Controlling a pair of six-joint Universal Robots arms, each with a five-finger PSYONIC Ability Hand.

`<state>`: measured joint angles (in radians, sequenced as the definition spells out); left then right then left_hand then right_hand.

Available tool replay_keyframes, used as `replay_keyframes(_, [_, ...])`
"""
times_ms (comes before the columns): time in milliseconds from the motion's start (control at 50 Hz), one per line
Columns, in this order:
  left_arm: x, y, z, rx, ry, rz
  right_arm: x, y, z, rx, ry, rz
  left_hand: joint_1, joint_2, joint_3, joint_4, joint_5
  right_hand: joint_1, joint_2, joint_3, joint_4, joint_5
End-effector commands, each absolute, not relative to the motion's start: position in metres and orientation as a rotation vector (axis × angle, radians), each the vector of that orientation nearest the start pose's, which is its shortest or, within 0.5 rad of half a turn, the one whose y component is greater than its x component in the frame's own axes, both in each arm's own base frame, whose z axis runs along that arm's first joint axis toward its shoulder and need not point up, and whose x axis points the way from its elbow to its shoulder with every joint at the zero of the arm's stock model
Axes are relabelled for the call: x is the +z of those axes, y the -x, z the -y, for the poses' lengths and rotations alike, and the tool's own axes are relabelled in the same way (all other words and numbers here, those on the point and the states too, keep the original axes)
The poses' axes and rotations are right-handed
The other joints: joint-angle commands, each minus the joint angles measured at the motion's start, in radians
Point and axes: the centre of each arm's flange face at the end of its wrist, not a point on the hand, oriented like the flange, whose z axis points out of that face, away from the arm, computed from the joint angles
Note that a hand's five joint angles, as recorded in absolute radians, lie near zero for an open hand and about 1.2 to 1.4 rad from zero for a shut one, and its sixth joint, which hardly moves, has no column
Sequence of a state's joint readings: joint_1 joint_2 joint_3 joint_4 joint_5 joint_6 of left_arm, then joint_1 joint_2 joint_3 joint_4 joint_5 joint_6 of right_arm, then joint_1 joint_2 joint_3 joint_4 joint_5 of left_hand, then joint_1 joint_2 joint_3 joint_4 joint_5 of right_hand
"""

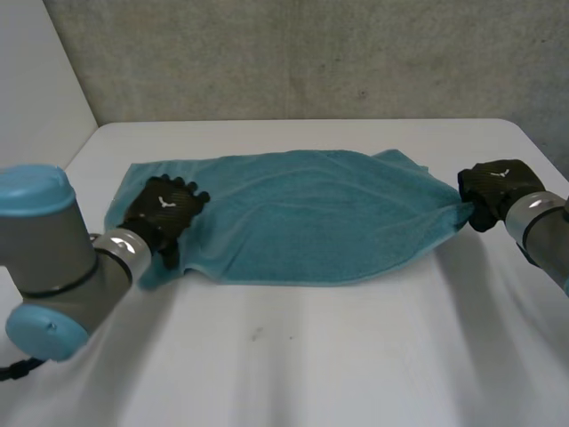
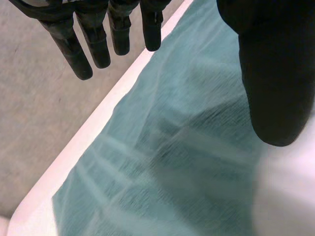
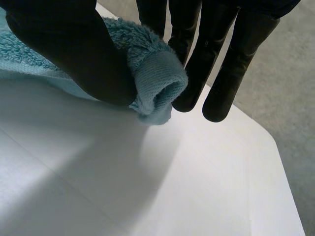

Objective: Fold the laundry

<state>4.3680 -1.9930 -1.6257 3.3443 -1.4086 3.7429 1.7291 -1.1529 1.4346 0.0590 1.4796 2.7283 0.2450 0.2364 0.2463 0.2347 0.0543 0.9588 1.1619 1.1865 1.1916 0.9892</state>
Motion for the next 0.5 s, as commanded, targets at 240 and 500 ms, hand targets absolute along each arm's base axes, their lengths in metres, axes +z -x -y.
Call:
replay_keyframes(240, [0.125, 0.287, 0.268, -1.917, -1.237, -2.051, 0.199, -0.169, 0.344, -1.842, 0.726, -2.568, 0.048, 0.056, 0.046, 0.058, 0.064, 0.437, 0.234, 0.210, 0.205, 0.233])
replay_keyframes(500, [0.117, 0.284, 0.276, -1.877, -1.182, -2.058, 0.201, -0.145, 0.357, -1.880, 0.661, -2.619, 0.218, 0.226, 0.216, 0.228, 0.234, 0.437, 0.234, 0.210, 0.205, 0.233])
